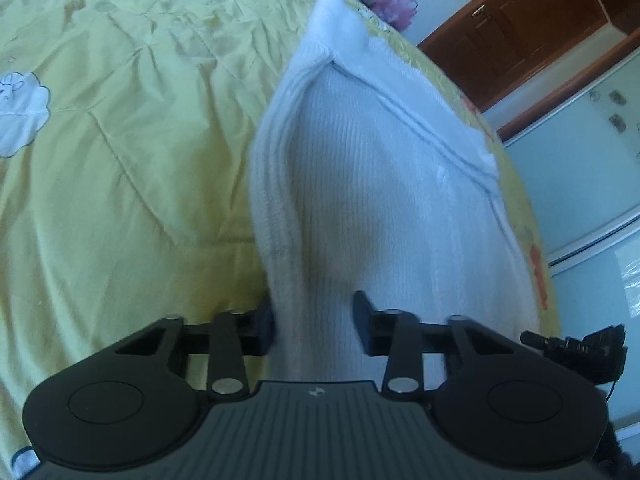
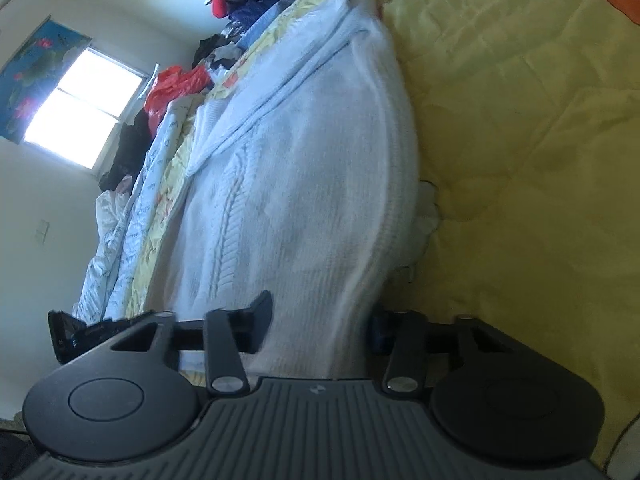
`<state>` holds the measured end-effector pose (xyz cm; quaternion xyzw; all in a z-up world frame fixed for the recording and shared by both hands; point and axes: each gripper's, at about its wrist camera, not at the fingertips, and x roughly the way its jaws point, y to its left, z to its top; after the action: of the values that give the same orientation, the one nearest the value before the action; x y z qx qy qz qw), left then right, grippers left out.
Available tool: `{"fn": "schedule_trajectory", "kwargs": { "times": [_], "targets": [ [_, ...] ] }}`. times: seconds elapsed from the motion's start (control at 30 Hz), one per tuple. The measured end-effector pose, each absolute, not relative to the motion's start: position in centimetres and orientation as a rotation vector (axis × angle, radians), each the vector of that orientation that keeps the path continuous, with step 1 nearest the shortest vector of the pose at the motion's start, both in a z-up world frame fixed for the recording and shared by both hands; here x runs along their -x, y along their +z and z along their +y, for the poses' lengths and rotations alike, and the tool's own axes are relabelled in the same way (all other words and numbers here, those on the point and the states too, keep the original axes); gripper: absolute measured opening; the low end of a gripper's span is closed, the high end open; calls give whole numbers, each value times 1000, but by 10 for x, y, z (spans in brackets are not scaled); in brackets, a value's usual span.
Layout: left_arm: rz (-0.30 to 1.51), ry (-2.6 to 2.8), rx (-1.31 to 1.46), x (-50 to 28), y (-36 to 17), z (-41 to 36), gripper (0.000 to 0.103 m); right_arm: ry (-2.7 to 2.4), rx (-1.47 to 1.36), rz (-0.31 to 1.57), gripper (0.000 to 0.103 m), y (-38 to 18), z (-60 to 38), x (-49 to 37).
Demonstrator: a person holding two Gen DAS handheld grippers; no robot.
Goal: Fold small clothes
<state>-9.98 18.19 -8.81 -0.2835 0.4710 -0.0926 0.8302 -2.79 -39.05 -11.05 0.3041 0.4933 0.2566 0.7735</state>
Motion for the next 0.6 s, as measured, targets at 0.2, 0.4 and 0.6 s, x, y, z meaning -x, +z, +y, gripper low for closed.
{"fn": "schedule_trajectory", "kwargs": {
  "times": [0.2,0.4,0.6],
  "targets": [
    [1016,-197,542,98,-80,176,11,559,-716,1064,14,-113,-397,29],
    [850,-297,604,80,-34,187,11,641,-840,917,14,-78,-408,19],
    [725,-318,618,7,-4,190,11,679,-869,756,14,-45,-408,-44]
  ]
}}
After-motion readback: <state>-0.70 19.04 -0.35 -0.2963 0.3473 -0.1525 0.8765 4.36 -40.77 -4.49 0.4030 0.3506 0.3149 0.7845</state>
